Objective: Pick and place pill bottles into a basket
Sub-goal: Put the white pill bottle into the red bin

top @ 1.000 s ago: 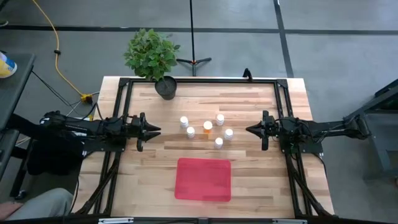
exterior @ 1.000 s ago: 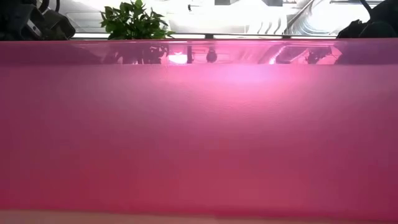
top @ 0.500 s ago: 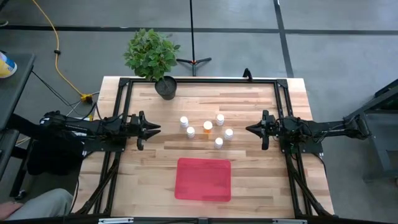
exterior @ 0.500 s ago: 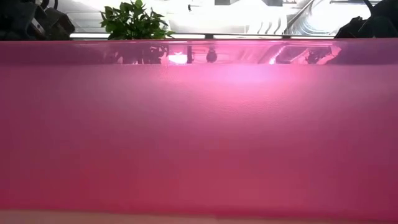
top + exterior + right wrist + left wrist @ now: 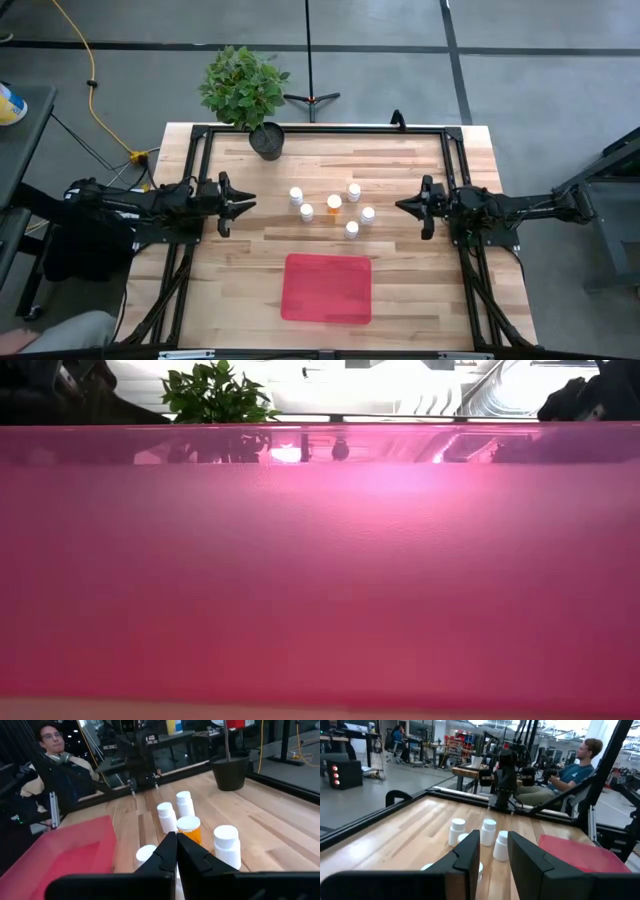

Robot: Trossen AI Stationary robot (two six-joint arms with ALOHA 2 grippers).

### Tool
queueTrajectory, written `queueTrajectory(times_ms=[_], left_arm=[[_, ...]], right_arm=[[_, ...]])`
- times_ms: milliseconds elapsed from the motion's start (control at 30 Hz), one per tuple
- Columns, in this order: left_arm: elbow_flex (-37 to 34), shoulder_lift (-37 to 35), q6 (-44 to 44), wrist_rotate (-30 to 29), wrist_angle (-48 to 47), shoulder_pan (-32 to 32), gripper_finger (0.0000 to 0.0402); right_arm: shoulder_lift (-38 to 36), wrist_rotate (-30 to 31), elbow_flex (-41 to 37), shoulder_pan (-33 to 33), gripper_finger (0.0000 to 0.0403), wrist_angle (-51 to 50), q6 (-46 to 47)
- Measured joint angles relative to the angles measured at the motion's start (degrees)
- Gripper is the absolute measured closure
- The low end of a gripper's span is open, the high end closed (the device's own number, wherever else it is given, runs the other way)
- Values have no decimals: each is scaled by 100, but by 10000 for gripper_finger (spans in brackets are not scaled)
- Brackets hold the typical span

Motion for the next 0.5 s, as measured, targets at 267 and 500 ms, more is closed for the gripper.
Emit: queueTrajectory(times_ms=[267,500], left_arm=[[397,2,339,-34,3,0,268],[1076,2,426,-337,-1,2,268]], right_arm=[[13,260,1177,2,402,-1100,-768],[100,655,2343,2,402,-2231,-1256]])
